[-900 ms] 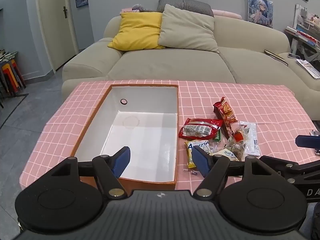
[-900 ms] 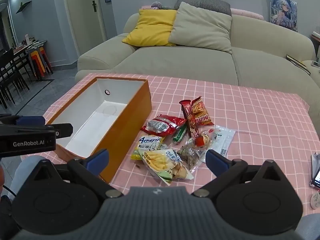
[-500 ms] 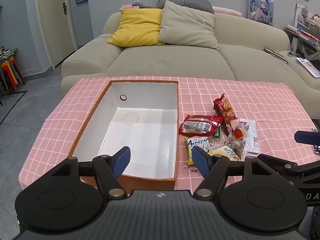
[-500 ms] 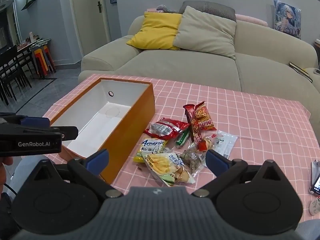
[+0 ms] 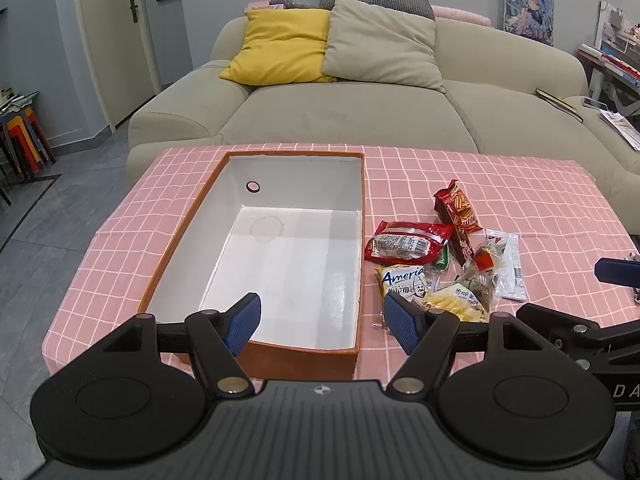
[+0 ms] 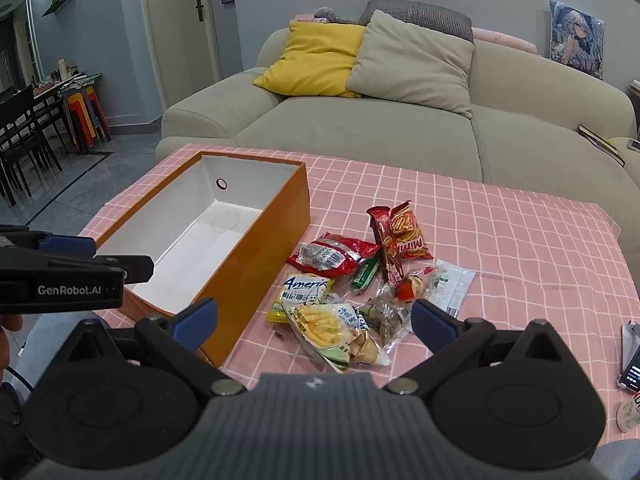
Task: Organize snacks
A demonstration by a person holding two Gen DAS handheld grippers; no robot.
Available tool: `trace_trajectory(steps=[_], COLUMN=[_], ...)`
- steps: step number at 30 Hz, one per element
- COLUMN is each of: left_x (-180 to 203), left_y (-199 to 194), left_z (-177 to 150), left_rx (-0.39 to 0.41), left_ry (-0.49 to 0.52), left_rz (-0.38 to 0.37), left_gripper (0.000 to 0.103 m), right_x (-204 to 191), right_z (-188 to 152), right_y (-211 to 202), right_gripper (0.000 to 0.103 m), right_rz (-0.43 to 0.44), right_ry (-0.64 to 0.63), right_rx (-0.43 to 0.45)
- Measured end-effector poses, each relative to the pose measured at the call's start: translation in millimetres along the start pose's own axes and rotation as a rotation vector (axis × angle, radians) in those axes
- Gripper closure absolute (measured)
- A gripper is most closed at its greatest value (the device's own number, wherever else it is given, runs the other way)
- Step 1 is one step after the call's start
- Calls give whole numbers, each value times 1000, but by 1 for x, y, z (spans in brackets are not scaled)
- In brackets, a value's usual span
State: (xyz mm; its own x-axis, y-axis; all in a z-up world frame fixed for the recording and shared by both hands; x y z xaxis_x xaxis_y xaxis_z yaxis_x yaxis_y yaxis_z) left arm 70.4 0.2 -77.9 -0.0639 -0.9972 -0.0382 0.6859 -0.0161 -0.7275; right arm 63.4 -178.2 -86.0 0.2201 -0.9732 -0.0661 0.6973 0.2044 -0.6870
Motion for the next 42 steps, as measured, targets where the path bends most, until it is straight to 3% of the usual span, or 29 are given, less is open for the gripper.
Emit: trace_trajectory(steps=[42], left_x=[4], left_y=[-1], left_z=[-5], left_rx=[-13], left_ry=[12], left_rz=[-1], left_gripper=[21], right_x=[-2], right_z=[-1], right_y=[3], right_gripper=[4], right_rz=[-8], right_ry=[-2], right_rx=[-2])
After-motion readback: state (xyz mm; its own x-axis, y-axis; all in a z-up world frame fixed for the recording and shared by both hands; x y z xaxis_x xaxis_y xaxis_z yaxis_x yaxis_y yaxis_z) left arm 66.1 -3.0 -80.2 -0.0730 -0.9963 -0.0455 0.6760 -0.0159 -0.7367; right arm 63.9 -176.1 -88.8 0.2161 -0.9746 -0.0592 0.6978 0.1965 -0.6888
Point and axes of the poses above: each gripper's, at about its wrist camera, not at the fingertips, and y roughly the way its jaws point, x to its right, z to its top, the point moved 10 cm from there along y, roughly the way its jaws point, and after that the axes turned 1 degree about -z, right-handed, at the moved point
